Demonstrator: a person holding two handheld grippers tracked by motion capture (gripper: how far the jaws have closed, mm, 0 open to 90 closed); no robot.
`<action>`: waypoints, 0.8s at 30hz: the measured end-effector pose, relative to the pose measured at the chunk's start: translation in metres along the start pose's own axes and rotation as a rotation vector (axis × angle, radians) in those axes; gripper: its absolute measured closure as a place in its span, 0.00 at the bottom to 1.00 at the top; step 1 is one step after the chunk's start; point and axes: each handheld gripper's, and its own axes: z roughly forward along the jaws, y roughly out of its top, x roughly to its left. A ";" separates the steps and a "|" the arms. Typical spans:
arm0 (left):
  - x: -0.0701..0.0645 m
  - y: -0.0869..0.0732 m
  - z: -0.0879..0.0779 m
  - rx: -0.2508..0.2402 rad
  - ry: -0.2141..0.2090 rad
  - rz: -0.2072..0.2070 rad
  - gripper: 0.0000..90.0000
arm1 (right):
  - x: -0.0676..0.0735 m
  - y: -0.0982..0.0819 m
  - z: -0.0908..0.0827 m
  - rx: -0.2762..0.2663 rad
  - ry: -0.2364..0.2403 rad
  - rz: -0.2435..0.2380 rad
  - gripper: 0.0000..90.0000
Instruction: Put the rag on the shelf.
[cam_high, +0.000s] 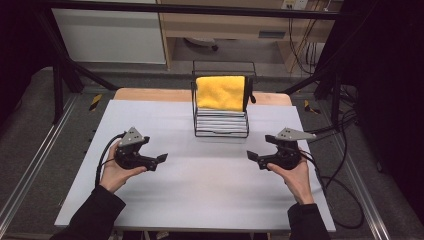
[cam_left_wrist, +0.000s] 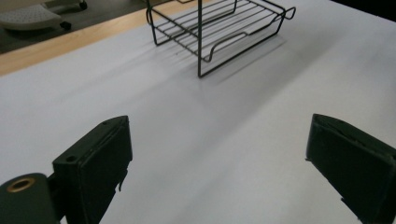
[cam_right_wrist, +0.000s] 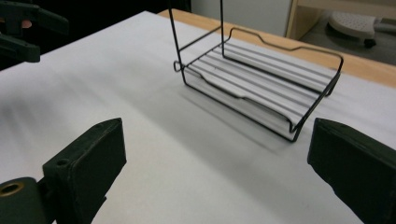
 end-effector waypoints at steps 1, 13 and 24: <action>0.001 -0.006 -0.001 0.001 0.003 -0.003 0.08 | -0.001 -0.005 0.000 0.005 0.000 0.001 0.05; 0.015 -0.057 -0.014 0.040 0.031 -0.029 0.09 | -0.015 -0.062 -0.006 0.056 -0.011 0.080 0.03; 0.020 -0.080 -0.021 0.044 0.056 -0.031 0.09 | -0.019 -0.089 -0.016 0.068 -0.024 0.112 0.03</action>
